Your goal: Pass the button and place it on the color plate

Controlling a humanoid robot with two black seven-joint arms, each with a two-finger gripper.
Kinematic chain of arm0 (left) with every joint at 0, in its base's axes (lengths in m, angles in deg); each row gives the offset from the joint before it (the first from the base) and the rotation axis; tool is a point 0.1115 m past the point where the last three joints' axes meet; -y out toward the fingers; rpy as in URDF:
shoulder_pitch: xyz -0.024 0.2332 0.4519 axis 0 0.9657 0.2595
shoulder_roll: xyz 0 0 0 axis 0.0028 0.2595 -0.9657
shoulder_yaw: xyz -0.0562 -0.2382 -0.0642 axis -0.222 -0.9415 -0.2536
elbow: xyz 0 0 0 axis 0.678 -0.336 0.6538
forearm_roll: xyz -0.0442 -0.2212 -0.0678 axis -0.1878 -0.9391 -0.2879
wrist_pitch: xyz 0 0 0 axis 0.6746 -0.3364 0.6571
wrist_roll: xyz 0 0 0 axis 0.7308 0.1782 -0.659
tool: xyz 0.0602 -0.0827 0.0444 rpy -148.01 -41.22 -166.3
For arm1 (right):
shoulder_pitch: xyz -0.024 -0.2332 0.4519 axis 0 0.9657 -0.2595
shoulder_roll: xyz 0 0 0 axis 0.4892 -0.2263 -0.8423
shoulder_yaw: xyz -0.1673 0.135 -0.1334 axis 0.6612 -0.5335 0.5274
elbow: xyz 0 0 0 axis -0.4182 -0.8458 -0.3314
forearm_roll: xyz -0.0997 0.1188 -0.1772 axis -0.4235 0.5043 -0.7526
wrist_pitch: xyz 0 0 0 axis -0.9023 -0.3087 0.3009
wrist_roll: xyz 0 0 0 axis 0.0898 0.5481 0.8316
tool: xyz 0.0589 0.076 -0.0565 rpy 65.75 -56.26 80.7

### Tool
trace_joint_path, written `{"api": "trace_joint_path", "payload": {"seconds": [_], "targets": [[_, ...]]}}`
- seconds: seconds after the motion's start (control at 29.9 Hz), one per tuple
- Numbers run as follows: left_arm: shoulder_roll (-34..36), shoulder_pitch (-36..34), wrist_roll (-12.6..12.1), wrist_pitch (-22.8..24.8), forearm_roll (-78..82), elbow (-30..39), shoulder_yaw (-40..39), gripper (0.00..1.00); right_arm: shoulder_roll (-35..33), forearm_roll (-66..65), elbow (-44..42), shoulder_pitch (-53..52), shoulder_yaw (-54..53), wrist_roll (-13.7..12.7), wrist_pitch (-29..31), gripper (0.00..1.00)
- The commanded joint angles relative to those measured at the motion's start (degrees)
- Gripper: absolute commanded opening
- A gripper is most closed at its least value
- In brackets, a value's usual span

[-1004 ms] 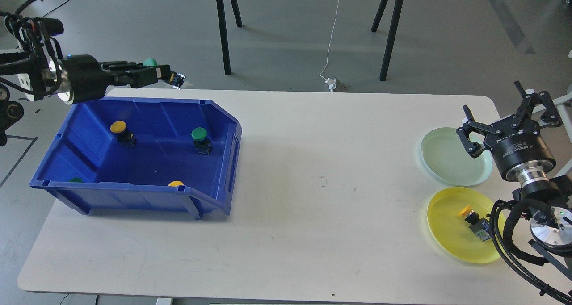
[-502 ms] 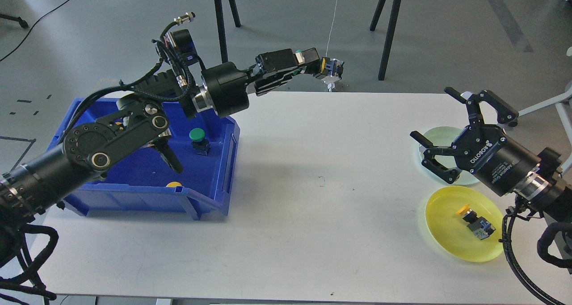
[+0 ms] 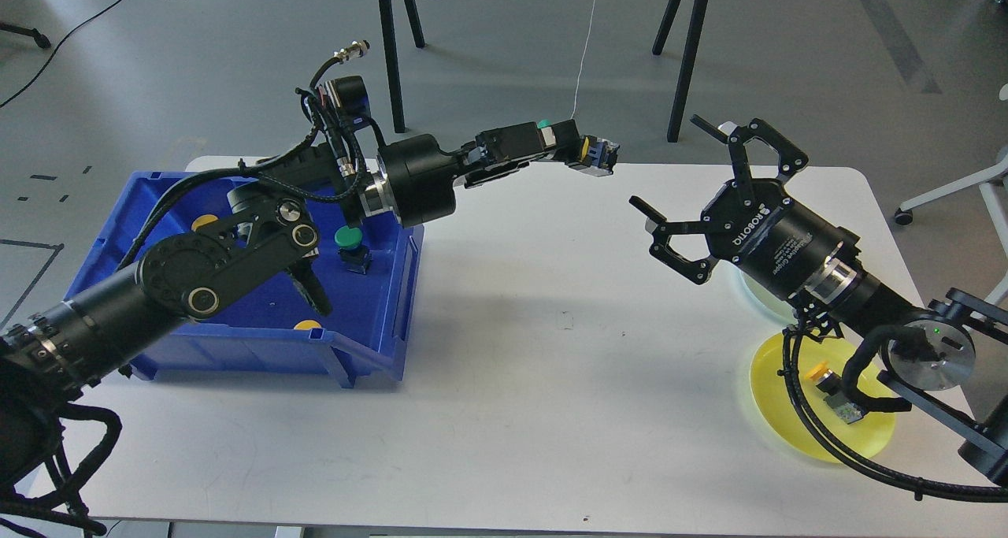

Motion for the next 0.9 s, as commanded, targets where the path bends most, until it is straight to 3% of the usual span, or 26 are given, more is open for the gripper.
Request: {"api": "trace_joint_path", "payload": {"seconds": [0.0, 0.44, 0.54, 0.67, 0.77, 0.84, 0.87], "targets": [[0.02, 0.08, 0.00, 0.07, 0.00, 0.00, 0.01, 0.06, 2.48, 0.01, -3.32, -1.73, 1.40, 0.00, -0.13, 0.97], [-0.07, -0.01, 0.00, -0.28, 0.53, 0.00, 0.54, 0.06, 7.06, 0.01, -5.17, -6.92, 5.71, 0.08, -0.31, 0.94], [-0.07, -0.01, 0.00, -0.28, 0.53, -0.09, 0.63, 0.07, 7.59, -0.07, -5.17, -7.01, 5.71, 0.08, -0.40, 0.80], [-0.07, -0.01, 0.00, -0.28, 0.53, 0.00, 0.63, 0.07, 7.85, -0.69, -5.17, -6.84, 5.89, 0.08, 0.04, 0.55], [-0.07, -0.01, 0.00, -0.28, 0.53, 0.00, 0.63, 0.07, 7.85, -0.78, -5.17, -7.01, 5.80, 0.08, -0.39, 0.29], [-0.07, -0.01, 0.00, -0.28, 0.53, 0.00, 0.63, 0.07, 7.85, -0.69, -5.17, -6.93, 5.80, 0.26, -0.23, 0.25], [-0.07, -0.01, 0.00, -0.28, 0.53, 0.00, 0.63, 0.07, 7.85, -0.60, -5.17, -7.01, 5.80, 0.35, -0.22, 0.17]]}}
